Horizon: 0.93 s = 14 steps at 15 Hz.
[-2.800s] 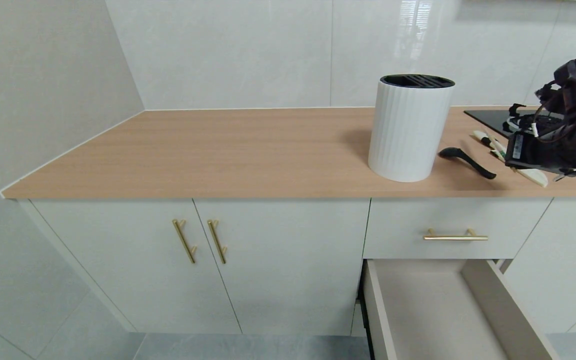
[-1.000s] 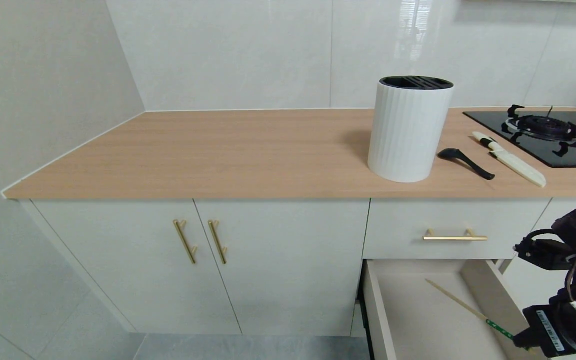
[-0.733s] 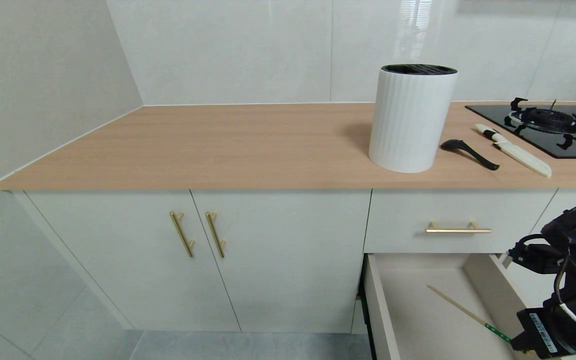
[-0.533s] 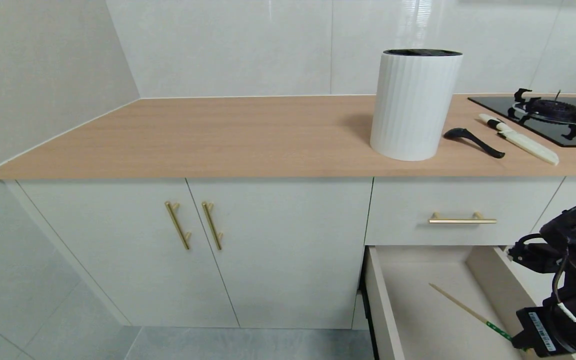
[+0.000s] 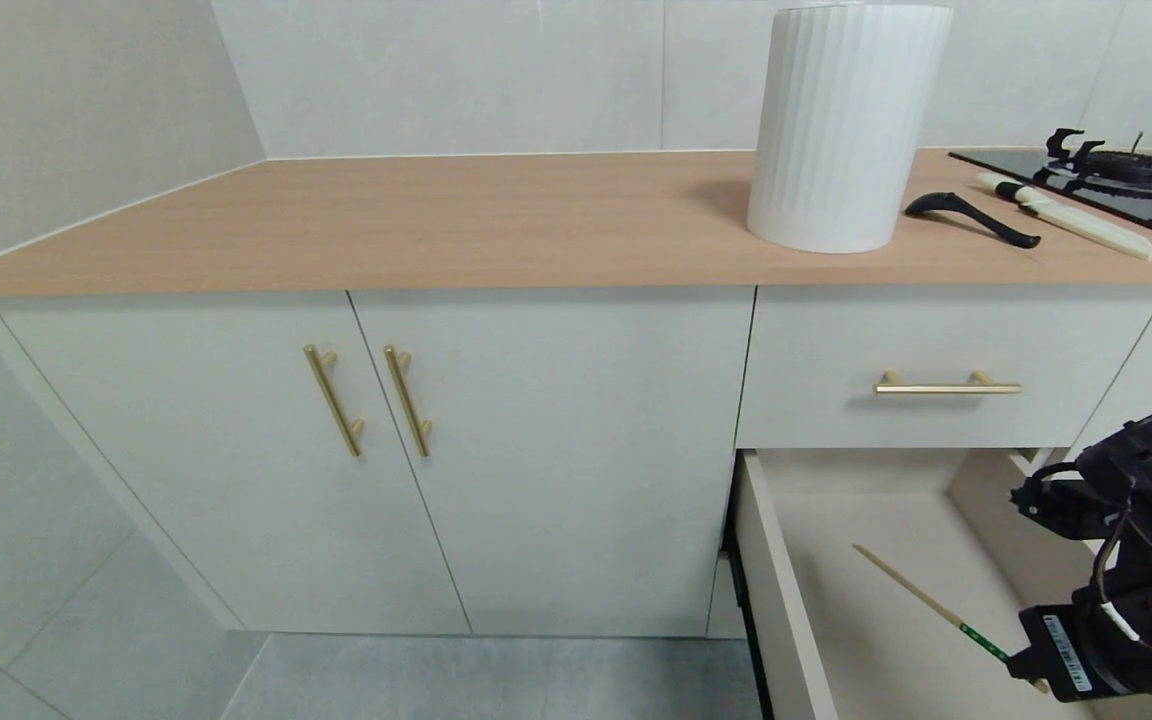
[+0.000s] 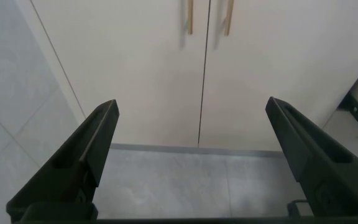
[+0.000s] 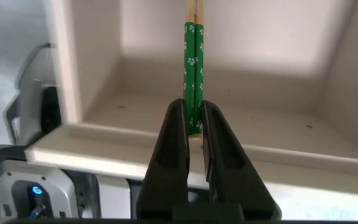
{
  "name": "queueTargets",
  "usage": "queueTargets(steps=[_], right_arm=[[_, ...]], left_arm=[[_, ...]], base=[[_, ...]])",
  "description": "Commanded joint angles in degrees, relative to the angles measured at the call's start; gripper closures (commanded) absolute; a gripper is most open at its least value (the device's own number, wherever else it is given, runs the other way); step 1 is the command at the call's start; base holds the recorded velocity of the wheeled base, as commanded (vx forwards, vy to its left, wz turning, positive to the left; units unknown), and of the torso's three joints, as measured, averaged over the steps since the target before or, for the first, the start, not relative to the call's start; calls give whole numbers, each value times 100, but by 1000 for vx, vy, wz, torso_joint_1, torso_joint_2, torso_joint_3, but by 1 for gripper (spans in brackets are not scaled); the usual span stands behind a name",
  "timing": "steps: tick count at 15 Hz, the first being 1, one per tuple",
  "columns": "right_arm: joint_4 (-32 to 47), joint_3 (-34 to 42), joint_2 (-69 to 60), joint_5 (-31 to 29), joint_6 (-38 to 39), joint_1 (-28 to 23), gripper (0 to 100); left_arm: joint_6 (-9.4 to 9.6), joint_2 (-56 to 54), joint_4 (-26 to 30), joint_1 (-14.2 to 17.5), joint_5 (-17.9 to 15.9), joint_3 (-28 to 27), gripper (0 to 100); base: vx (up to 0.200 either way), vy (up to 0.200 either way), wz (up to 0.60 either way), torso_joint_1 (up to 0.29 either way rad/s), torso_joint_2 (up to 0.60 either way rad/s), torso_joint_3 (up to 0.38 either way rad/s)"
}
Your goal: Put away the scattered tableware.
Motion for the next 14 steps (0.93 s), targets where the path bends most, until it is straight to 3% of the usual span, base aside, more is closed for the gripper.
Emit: queueTargets(steps=[1, 4, 8, 14], right_arm=[[-14, 18, -5, -2, 2, 2, 100], [-58, 9, -22, -55, 2, 2, 100], [-699, 9, 373, -63, -25, 2, 100], [-2659, 440, 2158, -468, -25, 143, 100]], left_arm=[[-2, 9, -2, -1, 2, 1, 0], [-11, 9, -2, -1, 2, 1, 0], [-11, 9, -2, -1, 2, 1, 0], [-11, 9, -2, -1, 2, 1, 0]], base=[[0, 0, 0, -56, 149, 85], [0, 0, 0, -11, 50, 31], [0, 0, 0, 0, 0, 0], [0, 0, 0, 0, 0, 0]])
